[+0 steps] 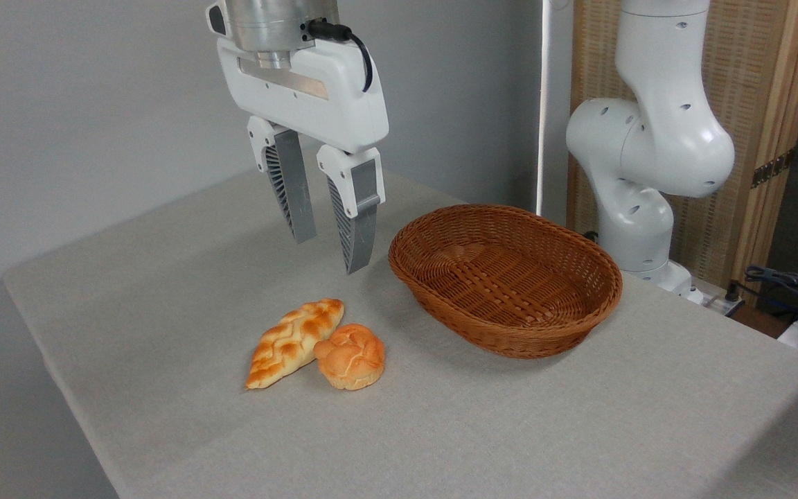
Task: Put bread into the basket
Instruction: 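Lower the open gripper down onto the round golden bun, then close the gripper around the round golden bun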
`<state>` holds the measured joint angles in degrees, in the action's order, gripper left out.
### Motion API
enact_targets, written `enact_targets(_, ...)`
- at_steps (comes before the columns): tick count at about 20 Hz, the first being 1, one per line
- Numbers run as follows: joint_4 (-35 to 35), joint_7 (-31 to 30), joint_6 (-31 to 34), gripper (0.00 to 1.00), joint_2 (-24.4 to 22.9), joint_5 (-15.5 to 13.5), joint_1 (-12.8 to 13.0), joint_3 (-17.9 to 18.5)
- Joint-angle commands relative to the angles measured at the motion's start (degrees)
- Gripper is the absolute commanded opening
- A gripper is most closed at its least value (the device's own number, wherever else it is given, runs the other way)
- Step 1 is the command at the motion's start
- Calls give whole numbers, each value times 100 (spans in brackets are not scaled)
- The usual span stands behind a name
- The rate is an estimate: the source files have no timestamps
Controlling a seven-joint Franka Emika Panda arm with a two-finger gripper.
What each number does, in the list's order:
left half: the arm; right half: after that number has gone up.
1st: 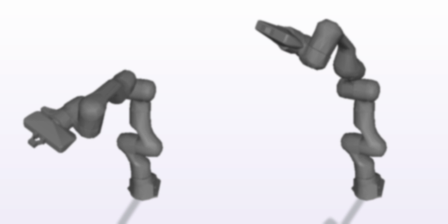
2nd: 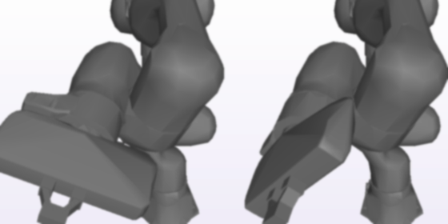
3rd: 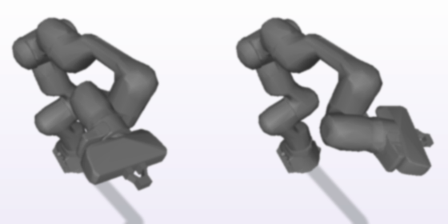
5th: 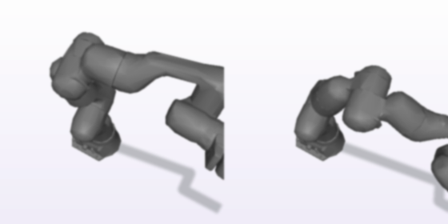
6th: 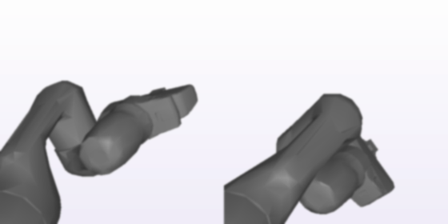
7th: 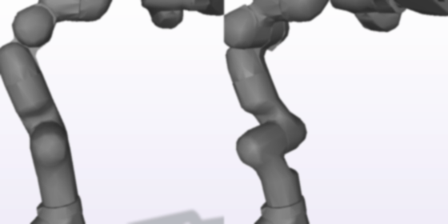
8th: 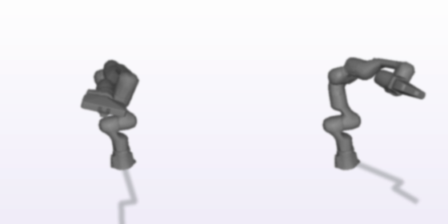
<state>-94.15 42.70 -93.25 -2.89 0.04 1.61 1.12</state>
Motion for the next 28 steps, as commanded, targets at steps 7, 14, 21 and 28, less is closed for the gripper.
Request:
enact_targets(7,-138,485,150,100,-97,-83,6,46)
enact_targets(14,-1280,2153,-26,100,-668,-22,6,46)
enact_targets(21,-2221,2427,-1439,100,-678,-4,173,-59)
enact_targets(28,-2863,3631,-2266,100,-537,5,252,-59)
